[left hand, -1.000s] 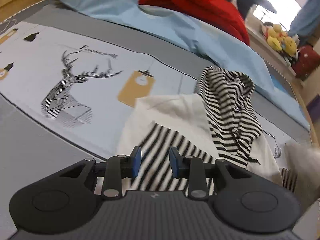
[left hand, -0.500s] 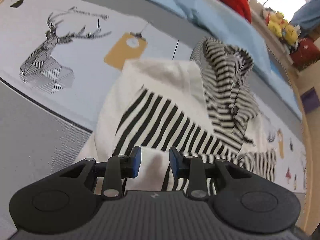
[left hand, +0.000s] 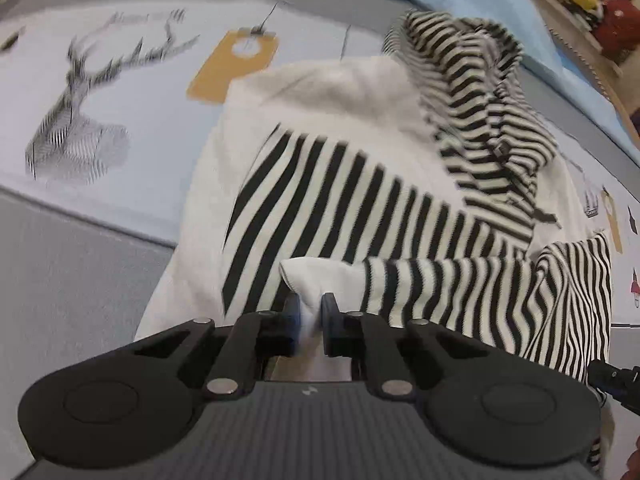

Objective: Fold small clothes
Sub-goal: 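Lay the sleeve across the body with the right tool and release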

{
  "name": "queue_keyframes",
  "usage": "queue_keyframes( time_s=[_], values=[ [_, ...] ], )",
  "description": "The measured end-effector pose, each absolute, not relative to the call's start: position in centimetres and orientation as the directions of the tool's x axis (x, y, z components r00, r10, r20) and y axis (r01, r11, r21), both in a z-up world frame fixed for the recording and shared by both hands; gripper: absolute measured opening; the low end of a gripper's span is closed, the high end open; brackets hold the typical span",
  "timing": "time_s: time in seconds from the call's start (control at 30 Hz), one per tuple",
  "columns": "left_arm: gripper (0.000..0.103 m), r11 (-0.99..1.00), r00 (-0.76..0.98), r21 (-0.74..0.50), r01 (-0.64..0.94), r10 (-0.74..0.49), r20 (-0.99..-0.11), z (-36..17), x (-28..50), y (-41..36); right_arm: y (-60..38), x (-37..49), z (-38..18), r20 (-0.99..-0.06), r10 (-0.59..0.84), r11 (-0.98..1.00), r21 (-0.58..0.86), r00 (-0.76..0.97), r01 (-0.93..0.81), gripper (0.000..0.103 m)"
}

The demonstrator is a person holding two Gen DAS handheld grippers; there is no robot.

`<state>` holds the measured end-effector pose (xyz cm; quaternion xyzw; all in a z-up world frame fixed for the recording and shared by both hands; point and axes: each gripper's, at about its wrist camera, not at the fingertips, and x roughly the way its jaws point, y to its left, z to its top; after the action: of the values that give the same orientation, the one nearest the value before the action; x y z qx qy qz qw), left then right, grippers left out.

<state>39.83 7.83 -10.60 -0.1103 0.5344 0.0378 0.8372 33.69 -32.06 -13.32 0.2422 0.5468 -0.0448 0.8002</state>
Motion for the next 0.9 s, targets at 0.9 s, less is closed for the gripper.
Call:
queue_keyframes(
  time_s=[0.9],
  values=[
    [0.021,0.94,0.358,-0.192,-0.28,-0.083,-0.93,-11.4,38.4,9.7,-29.4,34.3,-13.7,-0.908,0.169,0.904,0.298,0.384,0.307,0.024]
  ],
)
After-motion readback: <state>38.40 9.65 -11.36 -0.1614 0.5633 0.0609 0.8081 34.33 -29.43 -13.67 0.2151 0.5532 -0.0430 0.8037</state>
